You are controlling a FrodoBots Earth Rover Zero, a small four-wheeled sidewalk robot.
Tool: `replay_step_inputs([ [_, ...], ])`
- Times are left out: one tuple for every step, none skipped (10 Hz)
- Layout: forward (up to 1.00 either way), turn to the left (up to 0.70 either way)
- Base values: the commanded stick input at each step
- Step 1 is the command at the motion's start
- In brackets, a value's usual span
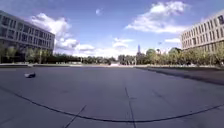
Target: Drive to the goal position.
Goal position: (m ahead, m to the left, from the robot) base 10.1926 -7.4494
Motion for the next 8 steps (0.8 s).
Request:
replay_step_inputs([
  [0.7,0.0],
  [0.7,0.0],
  [0.7,0.0],
  [0.7,0.0],
  [0.7,0.0],
  [0.7,0.0],
  [0.7,0.0],
  [0.7,0.0],
])
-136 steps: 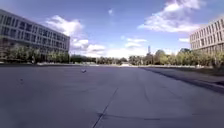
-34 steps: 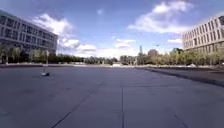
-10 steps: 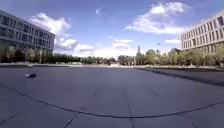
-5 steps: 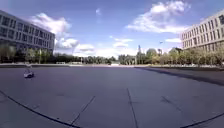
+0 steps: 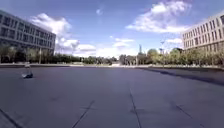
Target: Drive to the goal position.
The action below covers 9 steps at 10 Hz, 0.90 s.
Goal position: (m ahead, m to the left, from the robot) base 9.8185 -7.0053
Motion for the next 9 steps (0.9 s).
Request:
replay_step_inputs([
  [0.7,0.0],
  [0.7,0.0],
  [0.7,0.0],
  [0.7,-0.13],
  [0.7,-0.14],
  [0.7,-0.14],
  [0.7,-0.14],
  [0.7,-0.14],
  [0.7,-0.03],
])
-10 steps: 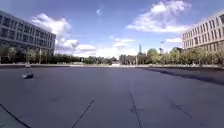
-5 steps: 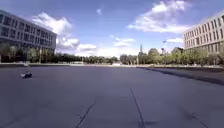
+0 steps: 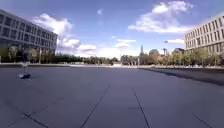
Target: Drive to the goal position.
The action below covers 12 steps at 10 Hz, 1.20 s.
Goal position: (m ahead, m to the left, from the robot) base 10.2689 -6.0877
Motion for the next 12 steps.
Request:
replay_step_inputs([
  [0.7,0.0],
  [0.7,0.0],
  [0.7,0.0],
  [0.7,0.0],
  [0.7,0.0],
  [0.7,0.0],
  [0.7,0.0],
  [0.7,0.0],
  [0.7,0.0],
  [0.7,0.0],
  [0.7,0.0],
  [0.7,0.0],
])
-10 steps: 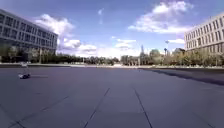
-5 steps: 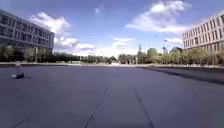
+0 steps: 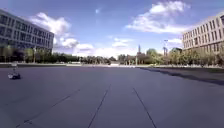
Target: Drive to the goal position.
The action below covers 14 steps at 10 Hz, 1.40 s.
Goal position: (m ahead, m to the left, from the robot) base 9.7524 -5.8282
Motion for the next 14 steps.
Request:
replay_step_inputs([
  [0.7,0.0],
  [0.7,0.0],
  [0.7,0.0],
  [0.7,0.0],
  [0.7,0.0],
  [0.7,0.0],
  [0.7,0.0],
  [0.7,0.0],
  [0.7,0.0],
  [0.7,0.0],
  [0.7,0.0],
  [0.7,0.0],
  [0.7,0.0],
  [0.7,-0.02],
])
